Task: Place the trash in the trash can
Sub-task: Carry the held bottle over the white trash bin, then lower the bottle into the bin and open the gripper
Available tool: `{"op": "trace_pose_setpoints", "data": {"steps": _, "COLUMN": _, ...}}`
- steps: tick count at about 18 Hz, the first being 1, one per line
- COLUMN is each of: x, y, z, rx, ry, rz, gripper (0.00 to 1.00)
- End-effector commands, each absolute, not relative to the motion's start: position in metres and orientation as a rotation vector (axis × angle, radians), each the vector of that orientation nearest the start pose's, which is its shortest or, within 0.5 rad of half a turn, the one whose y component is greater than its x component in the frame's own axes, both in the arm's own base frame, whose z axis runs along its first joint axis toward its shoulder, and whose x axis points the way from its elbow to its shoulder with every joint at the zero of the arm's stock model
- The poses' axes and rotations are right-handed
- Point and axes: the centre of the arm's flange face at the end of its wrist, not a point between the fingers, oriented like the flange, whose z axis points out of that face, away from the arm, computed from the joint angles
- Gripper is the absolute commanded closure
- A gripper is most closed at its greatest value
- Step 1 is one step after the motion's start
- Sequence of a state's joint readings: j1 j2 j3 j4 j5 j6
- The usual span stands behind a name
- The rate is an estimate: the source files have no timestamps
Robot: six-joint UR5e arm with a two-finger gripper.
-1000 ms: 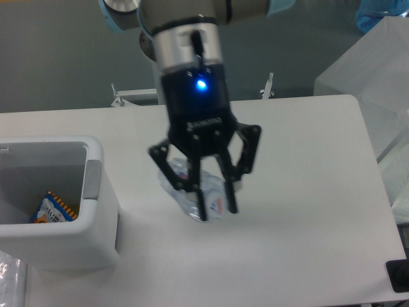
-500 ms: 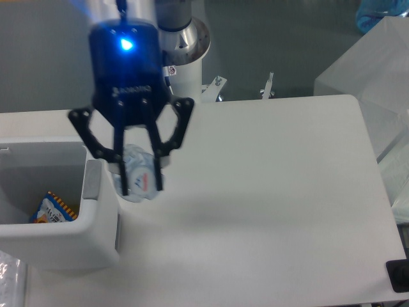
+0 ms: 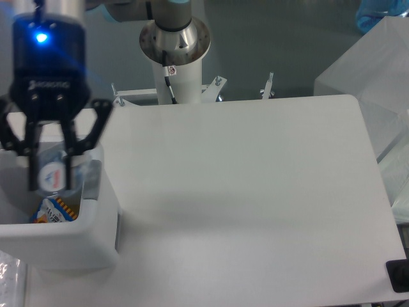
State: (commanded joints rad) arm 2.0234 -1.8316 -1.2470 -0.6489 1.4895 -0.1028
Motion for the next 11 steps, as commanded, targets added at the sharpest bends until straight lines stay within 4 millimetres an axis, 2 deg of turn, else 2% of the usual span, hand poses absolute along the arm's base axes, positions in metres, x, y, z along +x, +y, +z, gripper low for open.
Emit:
{"op": "trace_pose_setpoints", "data": {"steps": 3, "x": -0.136, "y": 0.646, "z": 0.616, "rx": -2.108, "ry": -0.528, "rz": 0.091, "gripper": 0.69}}
{"op": "trace_pose_setpoints", "data": {"steps": 11, "x": -0.137, "y": 0.659, "z": 0.593, "rx": -2.139, "ry": -0.546, "rz": 0.076, "gripper": 0.63}}
